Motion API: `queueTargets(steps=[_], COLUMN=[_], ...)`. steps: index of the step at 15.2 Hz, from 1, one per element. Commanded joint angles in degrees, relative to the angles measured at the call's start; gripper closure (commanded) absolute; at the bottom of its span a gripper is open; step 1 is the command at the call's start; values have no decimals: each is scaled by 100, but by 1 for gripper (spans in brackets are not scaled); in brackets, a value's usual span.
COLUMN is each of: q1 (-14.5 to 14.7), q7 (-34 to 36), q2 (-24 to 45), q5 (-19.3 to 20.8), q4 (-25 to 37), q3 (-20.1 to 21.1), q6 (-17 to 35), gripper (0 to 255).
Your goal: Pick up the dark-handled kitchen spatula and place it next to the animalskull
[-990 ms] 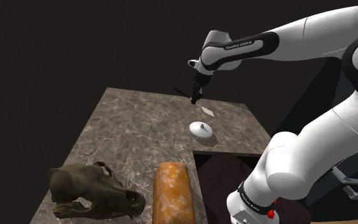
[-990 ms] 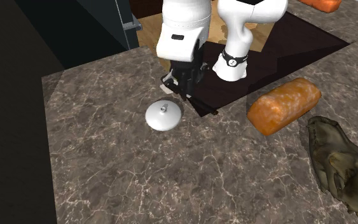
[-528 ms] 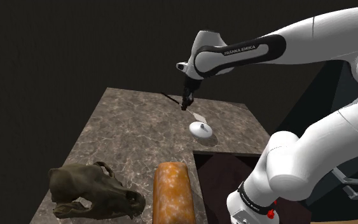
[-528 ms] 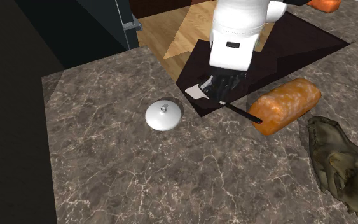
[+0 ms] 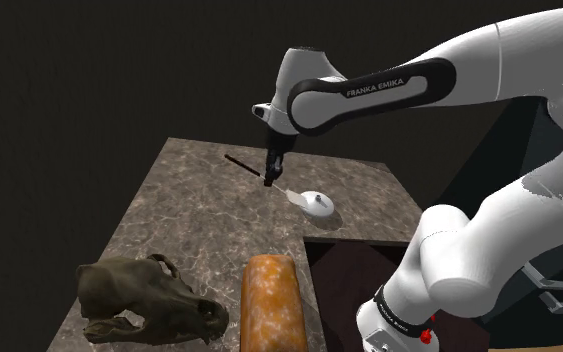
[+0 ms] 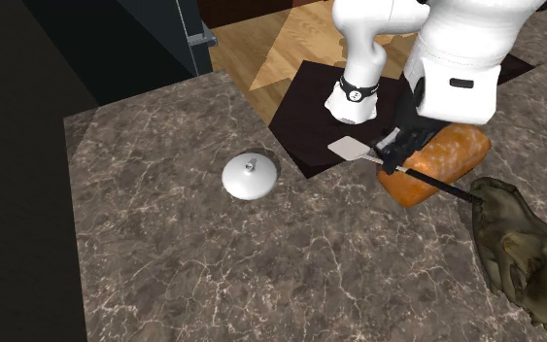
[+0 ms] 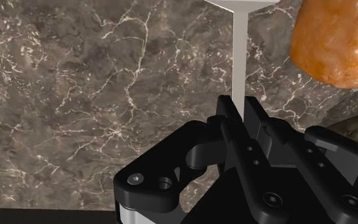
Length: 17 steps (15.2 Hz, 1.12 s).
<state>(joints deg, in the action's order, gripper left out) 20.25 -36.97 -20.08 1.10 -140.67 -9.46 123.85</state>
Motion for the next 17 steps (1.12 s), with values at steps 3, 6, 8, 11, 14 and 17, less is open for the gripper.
queueTargets(steps=[3,6,8,11,14,17], q1=[271,451,453,455,459,463], q7=[588,984,977,964,951,935], q2=[167,334,403,517,644,786], q5=[-145,-229,-234,-244,-255,-269], q4=[105,255,158,21,-105,-220], q3=[412,688,685,681,677,673], q6=[70,95,261,511,765,1020], gripper=[255,255,255,255,255,255])
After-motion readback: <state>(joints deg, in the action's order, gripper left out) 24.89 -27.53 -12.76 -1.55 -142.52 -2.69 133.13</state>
